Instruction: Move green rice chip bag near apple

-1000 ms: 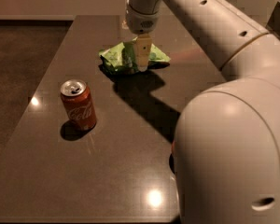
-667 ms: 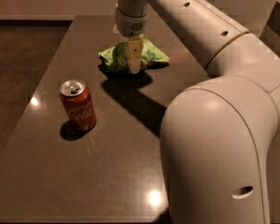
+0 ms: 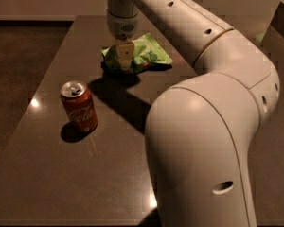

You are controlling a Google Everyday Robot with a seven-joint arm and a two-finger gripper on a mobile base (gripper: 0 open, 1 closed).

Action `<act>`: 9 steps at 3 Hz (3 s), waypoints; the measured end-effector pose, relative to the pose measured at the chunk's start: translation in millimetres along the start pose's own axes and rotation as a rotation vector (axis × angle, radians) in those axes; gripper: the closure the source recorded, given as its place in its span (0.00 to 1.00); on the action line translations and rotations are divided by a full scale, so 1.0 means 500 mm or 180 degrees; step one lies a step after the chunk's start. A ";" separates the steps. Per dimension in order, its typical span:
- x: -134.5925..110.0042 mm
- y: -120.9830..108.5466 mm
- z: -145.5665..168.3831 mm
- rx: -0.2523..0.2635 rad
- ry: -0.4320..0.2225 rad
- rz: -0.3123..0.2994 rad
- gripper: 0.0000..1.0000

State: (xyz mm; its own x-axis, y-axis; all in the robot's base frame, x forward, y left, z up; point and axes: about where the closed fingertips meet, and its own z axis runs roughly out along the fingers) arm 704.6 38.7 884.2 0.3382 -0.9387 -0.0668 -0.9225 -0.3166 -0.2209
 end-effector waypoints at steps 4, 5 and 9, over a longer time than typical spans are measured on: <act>0.053 0.259 -0.173 -0.0020 -0.0116 -0.0332 1.00; 0.089 0.349 -0.194 -0.0102 -0.0132 -0.0537 1.00; 0.196 0.470 -0.179 -0.0342 -0.0172 -0.0768 0.82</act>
Offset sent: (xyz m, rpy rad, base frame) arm -0.1072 -0.0396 0.0548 0.0120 0.0099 0.0853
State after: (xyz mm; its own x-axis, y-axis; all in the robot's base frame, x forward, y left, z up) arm 504.3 -140.0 913.0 0.5575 -0.8266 -0.0770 -0.8274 -0.5457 -0.1325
